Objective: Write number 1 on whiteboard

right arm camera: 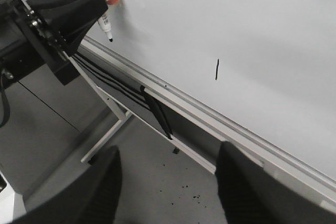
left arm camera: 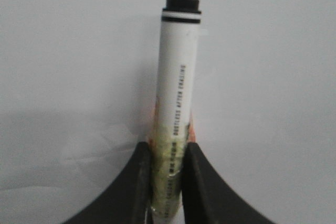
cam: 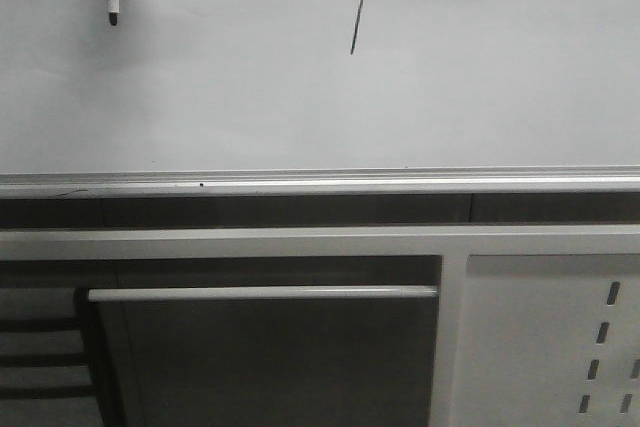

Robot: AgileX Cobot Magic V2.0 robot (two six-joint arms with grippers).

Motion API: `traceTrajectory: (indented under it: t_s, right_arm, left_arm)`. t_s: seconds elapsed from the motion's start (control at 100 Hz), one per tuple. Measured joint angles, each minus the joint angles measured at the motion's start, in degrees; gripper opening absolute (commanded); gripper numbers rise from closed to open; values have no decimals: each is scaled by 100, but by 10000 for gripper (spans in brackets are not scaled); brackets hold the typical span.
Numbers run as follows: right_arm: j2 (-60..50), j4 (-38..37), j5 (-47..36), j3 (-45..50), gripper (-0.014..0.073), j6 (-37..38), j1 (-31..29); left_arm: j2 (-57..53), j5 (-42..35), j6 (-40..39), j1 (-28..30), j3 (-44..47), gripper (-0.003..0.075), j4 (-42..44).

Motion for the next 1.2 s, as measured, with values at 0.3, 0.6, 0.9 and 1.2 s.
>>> traceTrajectory:
  t_s: [0.3,0.6,0.9,1.2]
  right_arm:
    - [0,0,49,0,366,0,0]
    - [0,0,83,0,366,0,0]
    - [0,0,83,0,366,0,0]
    - [0,0,83,0,366,0,0]
  left_arm:
    - [52,-29,-146,29,0,-20,35]
    - [52,46,-146,183,0,-20,146]
    - [52,46,-153,192,0,-20,174]
    - [52,46,-153,205,0,-18,299]
